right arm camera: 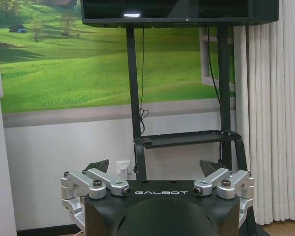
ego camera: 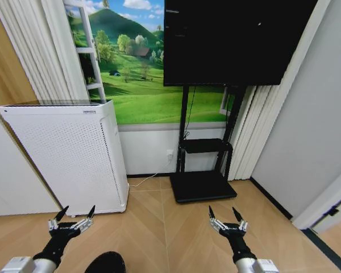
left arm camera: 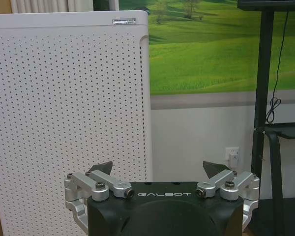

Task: Pick up the trash bin and place the garbage on the floor into it.

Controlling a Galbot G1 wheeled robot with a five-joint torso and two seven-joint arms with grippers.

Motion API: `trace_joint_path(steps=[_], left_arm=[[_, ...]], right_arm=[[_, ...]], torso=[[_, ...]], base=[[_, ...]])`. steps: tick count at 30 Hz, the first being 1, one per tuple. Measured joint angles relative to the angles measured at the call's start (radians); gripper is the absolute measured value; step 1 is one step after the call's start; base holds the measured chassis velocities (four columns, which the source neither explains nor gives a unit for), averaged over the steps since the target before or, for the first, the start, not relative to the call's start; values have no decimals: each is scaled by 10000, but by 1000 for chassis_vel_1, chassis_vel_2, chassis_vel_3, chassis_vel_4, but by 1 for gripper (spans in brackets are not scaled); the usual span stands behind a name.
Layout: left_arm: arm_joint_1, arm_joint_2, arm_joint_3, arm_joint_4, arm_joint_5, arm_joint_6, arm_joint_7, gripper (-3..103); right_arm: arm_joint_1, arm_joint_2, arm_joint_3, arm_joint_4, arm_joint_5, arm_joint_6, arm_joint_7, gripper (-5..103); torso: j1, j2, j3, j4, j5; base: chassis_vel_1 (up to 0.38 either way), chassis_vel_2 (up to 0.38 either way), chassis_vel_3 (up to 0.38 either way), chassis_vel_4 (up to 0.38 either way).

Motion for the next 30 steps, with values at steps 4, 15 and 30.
trace_joint_path(steps=[4, 15, 30], left_arm=[[0, 0, 0, 0, 0, 0, 0, 100], [0, 0, 0, 0, 0, 0, 0, 100], [0, 0, 0, 0, 0, 0, 0, 100]], right_arm=[[0, 0, 0, 0, 0, 0, 0, 100], [0, 0, 0, 0, 0, 0, 0, 100], [0, 0, 0, 0, 0, 0, 0, 100]], torso=[[50, 118, 67, 0, 0], [246, 620, 377, 0, 0], [505, 1238, 732, 0, 0]], base=[[0, 0, 0, 0], [0, 0, 0, 0], [0, 0, 0, 0]])
